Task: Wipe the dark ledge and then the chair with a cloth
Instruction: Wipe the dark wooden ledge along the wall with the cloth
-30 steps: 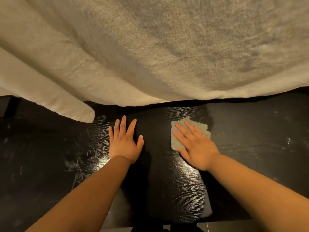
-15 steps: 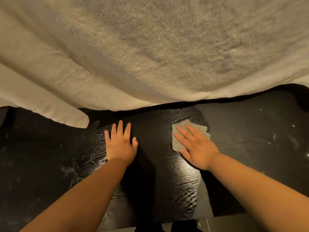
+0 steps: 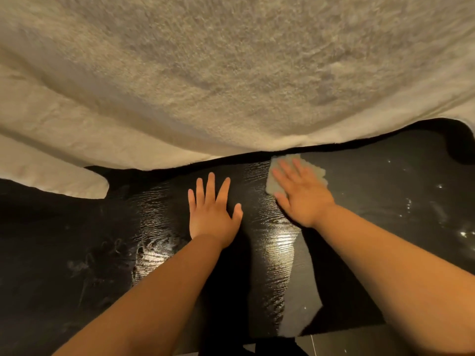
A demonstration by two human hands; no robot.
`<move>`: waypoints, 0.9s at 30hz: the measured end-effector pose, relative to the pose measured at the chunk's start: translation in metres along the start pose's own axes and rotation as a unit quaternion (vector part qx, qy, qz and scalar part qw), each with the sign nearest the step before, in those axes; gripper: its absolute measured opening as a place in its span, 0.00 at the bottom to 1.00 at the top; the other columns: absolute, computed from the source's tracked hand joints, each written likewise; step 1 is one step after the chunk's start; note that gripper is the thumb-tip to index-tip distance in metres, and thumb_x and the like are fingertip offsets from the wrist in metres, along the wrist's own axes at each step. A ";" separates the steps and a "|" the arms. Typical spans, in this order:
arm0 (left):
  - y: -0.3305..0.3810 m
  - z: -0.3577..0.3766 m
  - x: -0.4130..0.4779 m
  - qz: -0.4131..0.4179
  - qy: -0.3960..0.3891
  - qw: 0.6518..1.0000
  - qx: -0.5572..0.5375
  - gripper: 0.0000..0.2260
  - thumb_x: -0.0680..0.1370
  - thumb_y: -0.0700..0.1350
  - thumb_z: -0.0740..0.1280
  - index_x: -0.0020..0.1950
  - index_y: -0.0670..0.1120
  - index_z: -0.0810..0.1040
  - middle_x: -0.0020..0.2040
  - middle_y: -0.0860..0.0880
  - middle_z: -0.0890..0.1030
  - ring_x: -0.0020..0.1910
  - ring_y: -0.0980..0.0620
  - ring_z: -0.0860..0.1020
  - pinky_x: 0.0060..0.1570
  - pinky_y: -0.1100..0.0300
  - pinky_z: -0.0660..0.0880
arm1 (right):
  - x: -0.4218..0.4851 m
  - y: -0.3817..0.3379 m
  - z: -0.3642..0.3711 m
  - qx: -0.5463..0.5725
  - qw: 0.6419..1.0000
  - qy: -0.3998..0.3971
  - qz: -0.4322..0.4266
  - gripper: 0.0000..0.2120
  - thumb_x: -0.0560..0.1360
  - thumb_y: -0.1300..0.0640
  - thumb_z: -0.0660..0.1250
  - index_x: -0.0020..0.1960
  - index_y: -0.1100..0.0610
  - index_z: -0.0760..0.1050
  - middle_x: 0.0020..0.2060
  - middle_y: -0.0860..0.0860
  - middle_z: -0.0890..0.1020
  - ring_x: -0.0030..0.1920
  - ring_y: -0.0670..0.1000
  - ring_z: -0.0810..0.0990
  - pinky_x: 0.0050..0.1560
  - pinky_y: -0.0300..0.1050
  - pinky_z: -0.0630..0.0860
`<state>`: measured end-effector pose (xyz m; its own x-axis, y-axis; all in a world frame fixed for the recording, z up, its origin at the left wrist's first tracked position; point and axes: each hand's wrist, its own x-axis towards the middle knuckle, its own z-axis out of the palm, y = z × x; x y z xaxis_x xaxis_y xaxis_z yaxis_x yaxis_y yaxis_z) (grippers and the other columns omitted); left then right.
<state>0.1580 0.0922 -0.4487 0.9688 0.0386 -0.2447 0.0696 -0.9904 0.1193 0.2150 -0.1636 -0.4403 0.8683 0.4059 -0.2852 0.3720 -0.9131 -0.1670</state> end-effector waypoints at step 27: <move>0.000 0.003 0.002 -0.004 0.023 1.000 0.002 0.33 0.81 0.66 0.50 0.85 0.59 0.50 0.87 0.49 0.45 0.85 0.42 0.41 0.83 0.40 0.43 | -0.019 0.035 0.005 0.017 0.999 0.022 -0.021 0.31 0.84 0.41 0.45 0.84 0.51 0.51 0.83 0.51 0.51 0.83 0.58 0.44 0.82 0.57 0.45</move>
<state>0.1595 0.0916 -0.4518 0.9782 0.0522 -0.2011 0.0761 -0.9907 0.1128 0.2097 -0.2034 -0.4458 0.8665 0.4403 -0.2353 0.3970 -0.8935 -0.2099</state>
